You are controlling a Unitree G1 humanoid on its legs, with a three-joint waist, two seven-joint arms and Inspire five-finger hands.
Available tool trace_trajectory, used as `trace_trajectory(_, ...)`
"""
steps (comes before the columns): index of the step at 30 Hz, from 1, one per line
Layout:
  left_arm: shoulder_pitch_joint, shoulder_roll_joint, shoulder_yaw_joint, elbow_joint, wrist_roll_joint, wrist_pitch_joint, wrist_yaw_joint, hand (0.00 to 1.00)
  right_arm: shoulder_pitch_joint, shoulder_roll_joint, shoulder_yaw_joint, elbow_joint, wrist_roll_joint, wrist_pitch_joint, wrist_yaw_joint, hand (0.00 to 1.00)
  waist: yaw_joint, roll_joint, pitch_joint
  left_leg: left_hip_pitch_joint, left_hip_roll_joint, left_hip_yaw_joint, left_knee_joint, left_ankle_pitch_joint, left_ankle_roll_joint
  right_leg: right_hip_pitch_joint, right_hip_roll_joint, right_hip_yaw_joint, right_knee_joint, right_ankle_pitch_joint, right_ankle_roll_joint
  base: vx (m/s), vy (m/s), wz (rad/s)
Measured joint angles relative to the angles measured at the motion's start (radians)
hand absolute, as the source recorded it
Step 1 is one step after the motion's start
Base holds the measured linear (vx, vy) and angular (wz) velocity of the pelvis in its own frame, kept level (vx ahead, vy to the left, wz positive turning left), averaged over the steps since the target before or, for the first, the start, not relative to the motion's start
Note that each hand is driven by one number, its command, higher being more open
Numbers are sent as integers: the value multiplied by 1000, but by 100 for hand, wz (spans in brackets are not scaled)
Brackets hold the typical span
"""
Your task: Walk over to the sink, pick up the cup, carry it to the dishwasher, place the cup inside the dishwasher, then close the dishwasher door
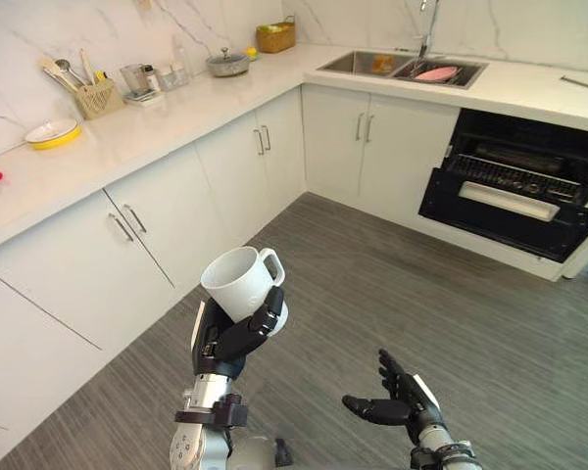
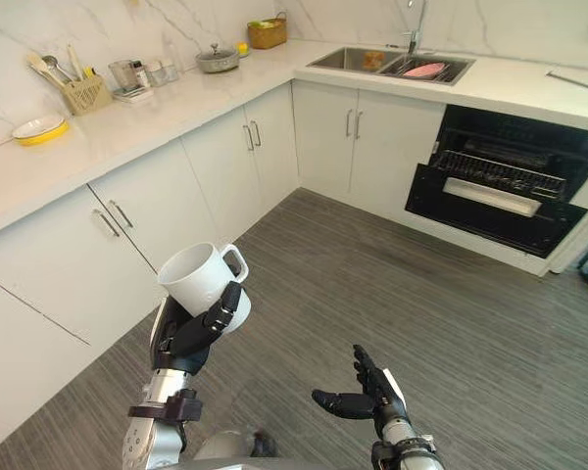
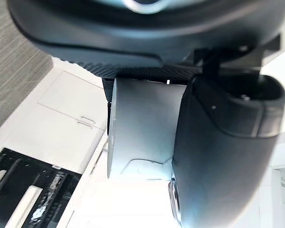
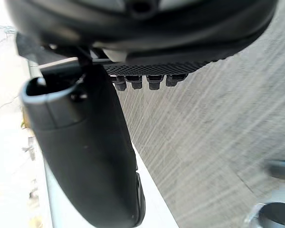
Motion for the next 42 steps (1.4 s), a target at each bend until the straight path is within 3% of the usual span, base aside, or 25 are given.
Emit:
trace_trajectory(1,-1,0,4,-6,0,0,1,0,-5,-1,1,10,-1,0,-1,100,5,-3,-7,3,-5,1,19,47,26,10,-7,17,4,-10,10,730,345,-54)
trace_trajectory(2,-24,4,17,-5,0,13,5,0,-23,13,12,39,-2,3,-12,100,-10,-26,-21,-23,-23,17,156,-50,112,-4,-52,47,99,-16,21,631,297,-22)
trace_trajectory(4,-33,8,16,-6,1,21,6,0,-20,17,24,39,-3,6,-14,100,-15,-47,-27,-20,-40,34,234,-134,128,-41,-84,67,245,-16,42,575,268,-12)
trace_trajectory(5,-38,17,15,-5,1,26,6,0,-16,29,29,40,-3,14,-12,100,-15,-84,-27,7,-65,57,286,-209,142,-95,-125,75,422,13,101,750,323,-22)
trace_trajectory(6,-38,31,16,-4,1,37,9,0,-16,47,29,48,-3,22,-11,100,-16,-115,-26,54,-86,72,305,-267,155,-155,-166,81,597,111,146,737,298,-25)
trace_trajectory(7,-35,34,15,-3,1,45,11,0,-14,54,28,56,-4,24,-11,100,-20,-119,-26,82,-89,74,304,-289,156,-183,-185,71,672,135,134,585,218,-26)
trace_trajectory(10,-29,39,15,8,8,51,25,0,-5,60,38,72,-10,21,-5,100,-37,-87,-13,310,-79,68,134,-311,142,-342,-171,-52,823,27,44,502,156,-27)
trace_trajectory(14,-81,74,-13,7,10,46,25,0,31,64,44,44,-22,10,4,100,-78,-71,-17,482,-49,48,-50,-300,105,-568,-60,-167,477,18,44,421,65,6)
trace_trajectory(15,-90,78,-19,7,10,46,25,0,31,64,42,41,-21,2,4,100,-87,-70,-16,499,-46,43,-64,-304,96,-591,-45,-175,389,50,44,526,-11,36)
trace_trajectory(16,-108,82,-37,15,11,47,23,0,30,66,38,34,-21,-8,3,100,-98,-70,-16,547,-45,31,-94,-318,71,-609,-13,-188,141,186,52,477,-38,31)
trace_trajectory(17,-110,82,-47,18,10,47,23,0,32,66,37,32,-21,-10,3,100,-99,-71,-16,570,-48,27,-106,-326,59,-609,-9,-196,74,240,45,765,-92,42)
trace_trajectory(18,-99,79,-67,35,11,44,8,0,37,64,37,33,-21,-11,3,100,-103,-71,-18,632,-54,17,-115,-348,22,-603,-10,-189,68,393,-46,622,-95,34)
trace_trajectory(19,-94,78,-74,45,12,45,3,0,39,64,37,33,-22,-11,3,100,-106,-71,-23,651,-54,13,-113,-351,17,-602,-14,-183,89,450,-66,632,-104,24)
trace_trajectory(21,-81,52,-111,79,18,46,3,0,25,53,35,8,-21,-9,3,100,-102,-12,-24,647,7,10,-9,-350,6,-600,8,-206,191,366,-67,481,-120,9)
trace_trajectory(22,-81,49,-121,80,20,46,3,0,23,53,35,-6,-21,-7,3,100,-103,-2,-19,626,23,10,57,-343,-4,-592,16,-210,205,342,-69,564,-187,10)
trace_trajectory(23,-82,42,-145,79,20,46,3,0,24,54,35,-44,-21,-4,1,100,-102,10,-11,564,63,5,230,-302,-33,-567,35,-215,224,293,-74,545,-202,-8)
trace_trajectory(25,-77,22,-163,79,21,46,2,0,36,52,39,-108,-20,-1,-1,100,-90,14,1,459,134,0,534,-135,-23,-493,78,-196,216,236,-89,534,-182,-36)
trace_trajectory(27,-77,17,-186,71,43,46,0,0,32,56,46,-161,-15,0,-19,100,-85,22,0,313,212,5,742,-193,1,-383,133,-169,161,178,-116,557,-114,-56)
trace_trajectory(29,-77,18,-197,68,49,46,-7,0,28,48,47,-187,-1,-2,-26,100,-75,15,-6,228,203,30,680,-268,29,-322,136,-127,118,161,-116,454,-29,-68)
trace_trajectory(32,-78,15,-196,57,48,46,-20,0,20,34,48,-186,0,4,-45,100,-36,11,-8,145,132,15,348,-307,31,-257,125,-33,54,149,-99,414,84,-83)
trace_trajectory(34,-76,14,-187,41,45,46,-21,0,15,34,56,-177,-1,9,-59,100,-23,1,-9,110,72,-62,140,-264,19,-232,106,27,47,122,-79,444,182,-84)
trace_trajectory(36,-74,13,-165,26,45,48,-21,0,-2,34,70,-138,-3,9,-68,100,-5,-9,-11,98,24,-129,17,-138,4,-200,86,107,50,78,-47,509,296,-105)
trace_trajectory(38,-64,18,-148,3,43,48,-21,0,-5,34,86,-120,-5,9,-73,100,-2,-12,-25,125,9,-118,25,-30,63,-177,72,167,71,35,-6,508,342,-83)
trace_trajectory(41,-65,26,-126,-7,39,48,-20,0,2,64,90,-107,-4,10,-65,100,-18,-58,-63,140,-9,-45,129,-151,87,-184,23,194,152,24,3,467,293,-56)
trace_trajectory(42,-65,38,-119,-7,38,48,-14,0,2,76,88,-107,-4,10,-57,100,-17,-79,-58,195,-22,-15,100,-173,100,-236,4,178,295,35,23,495,302,-80)
